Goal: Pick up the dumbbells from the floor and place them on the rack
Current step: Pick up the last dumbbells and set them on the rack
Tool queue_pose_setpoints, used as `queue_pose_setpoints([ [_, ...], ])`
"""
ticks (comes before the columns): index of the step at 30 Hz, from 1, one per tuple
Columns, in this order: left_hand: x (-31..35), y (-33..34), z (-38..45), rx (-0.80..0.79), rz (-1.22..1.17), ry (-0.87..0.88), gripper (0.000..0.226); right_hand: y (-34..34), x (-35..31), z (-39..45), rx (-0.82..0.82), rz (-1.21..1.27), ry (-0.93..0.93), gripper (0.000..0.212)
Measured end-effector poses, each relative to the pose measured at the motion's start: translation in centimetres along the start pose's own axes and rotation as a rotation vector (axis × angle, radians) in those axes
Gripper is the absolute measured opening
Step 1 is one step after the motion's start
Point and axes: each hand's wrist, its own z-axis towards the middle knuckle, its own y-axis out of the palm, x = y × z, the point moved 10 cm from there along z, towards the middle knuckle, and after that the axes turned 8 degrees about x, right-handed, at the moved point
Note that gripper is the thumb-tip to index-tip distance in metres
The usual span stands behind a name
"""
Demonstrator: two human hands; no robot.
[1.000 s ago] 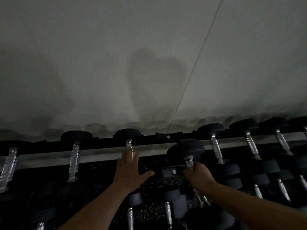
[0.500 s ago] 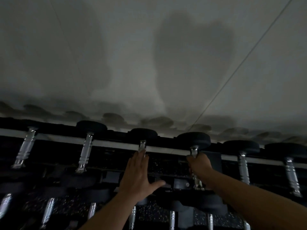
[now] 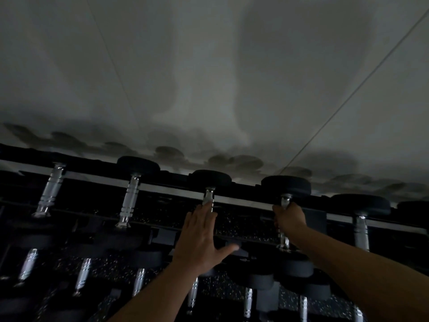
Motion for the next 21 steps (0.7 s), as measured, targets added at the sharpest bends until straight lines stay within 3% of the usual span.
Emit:
queue_pose_setpoints([
  [6, -0.09, -0.06, -0.08, -0.006, -0.004, -0.008, 0.106, -0.17, -0.31, 0.32, 0.015, -0.037, -0.039, 0.040],
  [21, 0.20, -0.57, -0.02, 0.019, -0.015, -0.003, 0.106, -0.20, -0.40, 0.08, 0.027, -0.014, -0.046, 0.036],
])
